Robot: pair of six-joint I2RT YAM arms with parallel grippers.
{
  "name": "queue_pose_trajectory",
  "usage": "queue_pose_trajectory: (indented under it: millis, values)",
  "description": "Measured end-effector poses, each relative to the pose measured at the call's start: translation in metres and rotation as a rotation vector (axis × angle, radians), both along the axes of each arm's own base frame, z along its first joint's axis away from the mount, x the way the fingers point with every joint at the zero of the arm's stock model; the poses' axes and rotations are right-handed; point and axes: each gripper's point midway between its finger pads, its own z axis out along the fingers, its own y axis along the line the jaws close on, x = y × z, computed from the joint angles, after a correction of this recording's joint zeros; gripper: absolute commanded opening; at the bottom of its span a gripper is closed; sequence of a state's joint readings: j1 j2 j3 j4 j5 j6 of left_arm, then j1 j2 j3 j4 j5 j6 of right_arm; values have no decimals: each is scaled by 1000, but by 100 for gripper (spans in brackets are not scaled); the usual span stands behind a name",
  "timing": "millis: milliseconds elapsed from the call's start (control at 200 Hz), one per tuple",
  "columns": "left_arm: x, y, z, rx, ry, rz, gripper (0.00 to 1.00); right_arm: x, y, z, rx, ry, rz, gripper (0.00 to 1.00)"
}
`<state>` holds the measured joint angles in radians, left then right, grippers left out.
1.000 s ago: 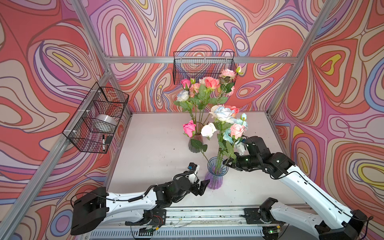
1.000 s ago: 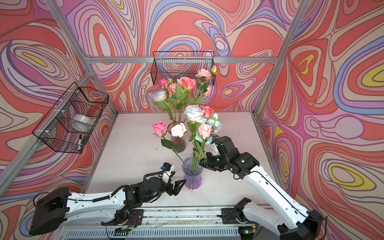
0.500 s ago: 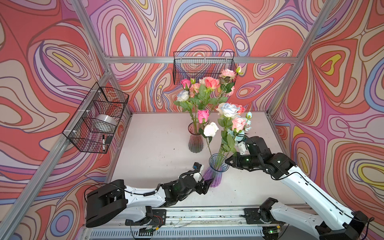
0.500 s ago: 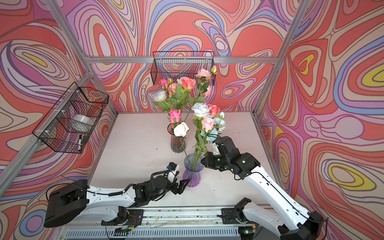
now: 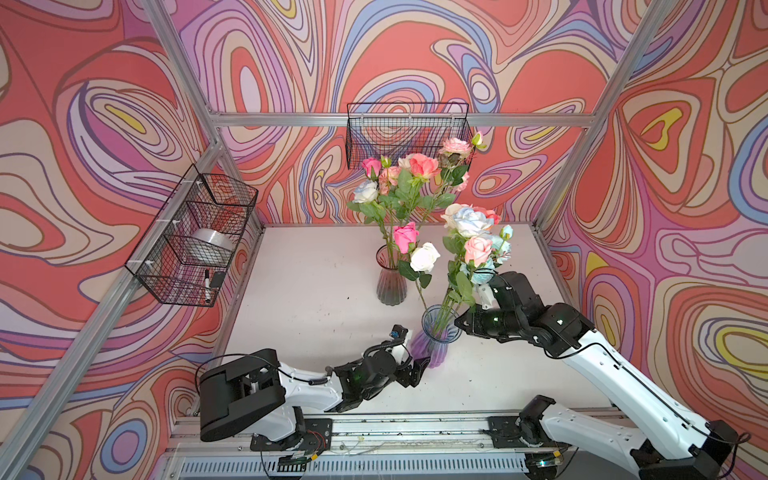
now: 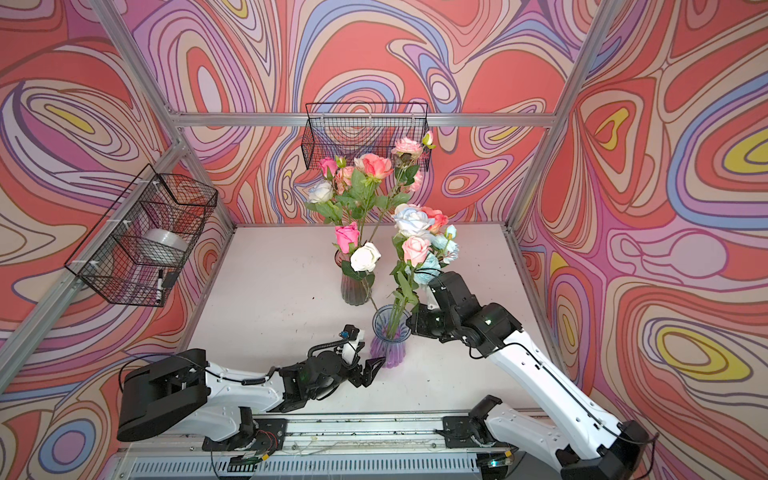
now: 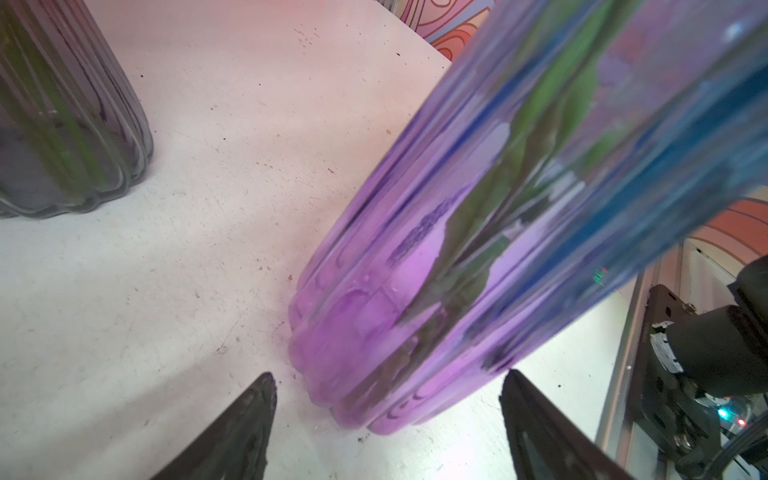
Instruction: Arrange the flowers into the vase
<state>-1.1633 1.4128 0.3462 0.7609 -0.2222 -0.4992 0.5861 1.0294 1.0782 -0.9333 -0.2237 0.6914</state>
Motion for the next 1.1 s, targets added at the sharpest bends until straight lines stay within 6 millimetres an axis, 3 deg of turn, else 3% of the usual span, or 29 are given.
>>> queue_pose_trajectory:
  millis: [255, 506, 776, 1096]
  values:
    - [2, 8, 43, -84, -64, 14, 84, 14, 8, 1, -49, 19, 18, 0]
    - [-2, 36, 73, -130, -119, 51, 84, 24, 11, 0, -72, -3, 34, 0]
    - [-6, 58, 88, -131, -149, 82, 84, 35, 11, 0, -92, -27, 36, 0]
    - [-8, 67, 79, -88, -134, 86, 84, 54, 7, 1, -71, -11, 44, 3]
